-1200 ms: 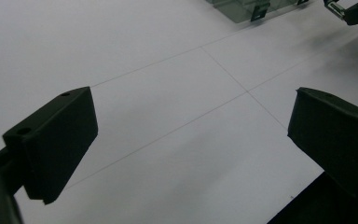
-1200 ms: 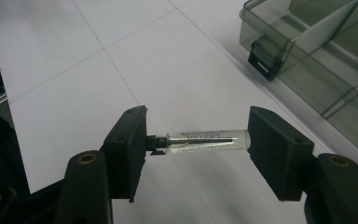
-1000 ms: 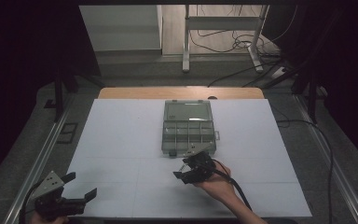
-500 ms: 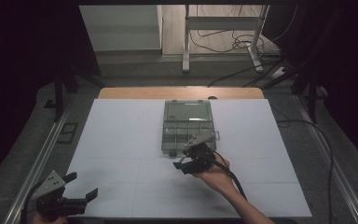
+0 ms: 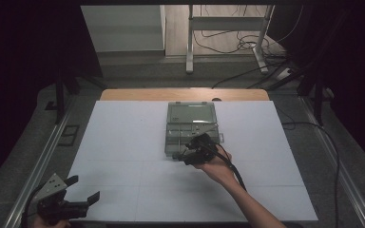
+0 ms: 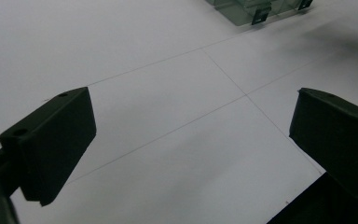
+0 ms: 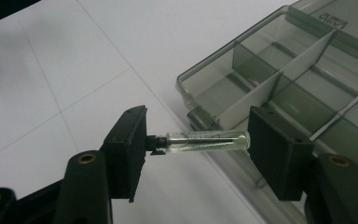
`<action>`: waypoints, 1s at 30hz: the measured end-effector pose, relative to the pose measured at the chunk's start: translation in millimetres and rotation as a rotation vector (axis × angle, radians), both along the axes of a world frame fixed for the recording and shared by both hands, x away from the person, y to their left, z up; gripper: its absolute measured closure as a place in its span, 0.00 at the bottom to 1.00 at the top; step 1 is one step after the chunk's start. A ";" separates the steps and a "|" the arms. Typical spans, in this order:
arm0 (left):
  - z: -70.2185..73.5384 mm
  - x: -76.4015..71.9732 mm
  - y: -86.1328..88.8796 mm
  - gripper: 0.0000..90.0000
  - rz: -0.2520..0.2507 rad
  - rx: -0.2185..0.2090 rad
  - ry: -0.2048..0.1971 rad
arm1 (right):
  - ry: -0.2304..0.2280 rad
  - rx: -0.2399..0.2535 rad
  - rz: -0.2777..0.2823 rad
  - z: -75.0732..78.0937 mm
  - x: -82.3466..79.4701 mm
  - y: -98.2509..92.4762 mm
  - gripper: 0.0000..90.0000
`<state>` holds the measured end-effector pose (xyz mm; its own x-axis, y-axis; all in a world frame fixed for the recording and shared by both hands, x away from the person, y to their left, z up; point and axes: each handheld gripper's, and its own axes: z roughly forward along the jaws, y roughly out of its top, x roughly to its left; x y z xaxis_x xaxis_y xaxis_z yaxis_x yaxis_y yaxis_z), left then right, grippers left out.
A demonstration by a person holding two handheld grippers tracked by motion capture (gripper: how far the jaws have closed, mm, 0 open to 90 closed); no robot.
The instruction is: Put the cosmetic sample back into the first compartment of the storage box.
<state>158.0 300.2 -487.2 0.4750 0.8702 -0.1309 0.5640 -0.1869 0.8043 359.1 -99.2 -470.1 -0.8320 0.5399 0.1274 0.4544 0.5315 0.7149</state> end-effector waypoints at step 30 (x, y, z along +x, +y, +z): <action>0.0 0.6 -3.5 0.02 -0.009 0.028 0.007 | -0.023 -0.007 -0.036 -3.7 47.0 28.0 0.44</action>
<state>158.5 296.7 -487.3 0.4817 0.8694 -0.1098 0.5678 -0.2142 0.7948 406.2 -71.2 -473.7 -0.8149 0.5700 0.1050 0.4569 0.5204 0.7214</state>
